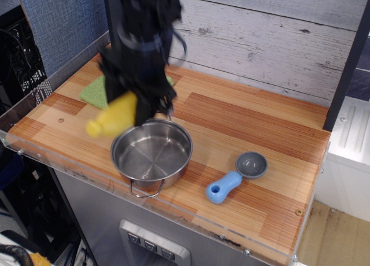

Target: Move the banana and place above the bowl slightly right

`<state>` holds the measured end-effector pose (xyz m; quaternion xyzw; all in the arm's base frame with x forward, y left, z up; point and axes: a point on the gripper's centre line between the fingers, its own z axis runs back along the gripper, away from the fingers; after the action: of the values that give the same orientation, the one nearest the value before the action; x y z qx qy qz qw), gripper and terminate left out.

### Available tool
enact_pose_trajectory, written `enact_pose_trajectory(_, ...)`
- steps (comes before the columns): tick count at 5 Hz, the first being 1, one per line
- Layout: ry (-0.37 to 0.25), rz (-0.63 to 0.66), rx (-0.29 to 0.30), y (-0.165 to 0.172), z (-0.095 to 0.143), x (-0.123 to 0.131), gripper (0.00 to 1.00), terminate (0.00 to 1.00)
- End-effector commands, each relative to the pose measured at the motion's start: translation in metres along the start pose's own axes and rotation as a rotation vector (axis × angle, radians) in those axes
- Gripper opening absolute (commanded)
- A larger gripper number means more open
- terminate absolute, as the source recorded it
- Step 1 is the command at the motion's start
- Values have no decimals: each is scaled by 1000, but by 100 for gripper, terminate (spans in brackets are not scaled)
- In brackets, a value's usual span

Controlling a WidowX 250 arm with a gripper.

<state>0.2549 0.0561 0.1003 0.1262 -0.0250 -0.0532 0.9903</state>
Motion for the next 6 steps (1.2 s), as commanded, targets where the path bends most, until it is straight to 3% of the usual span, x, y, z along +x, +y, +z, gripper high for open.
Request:
enact_pose_trajectory(1, 109, 25, -56, -12, 32, 81, 0, 0)
enact_pose_trajectory(2, 95, -10, -96, -40, 20, 129, 0, 0)
enact_pose_trajectory(3, 75, -45, -108, -68, 5, 153, 0, 0)
enact_pose_trajectory(4, 16, -114, -88, -80, 0, 144, 0, 0)
enact_pose_trajectory(5, -81, -86, -21, -64, 2, 114, 0, 0)
enact_pose_trajectory(6, -86, -93, -54, -61, -23, 108, 0, 0)
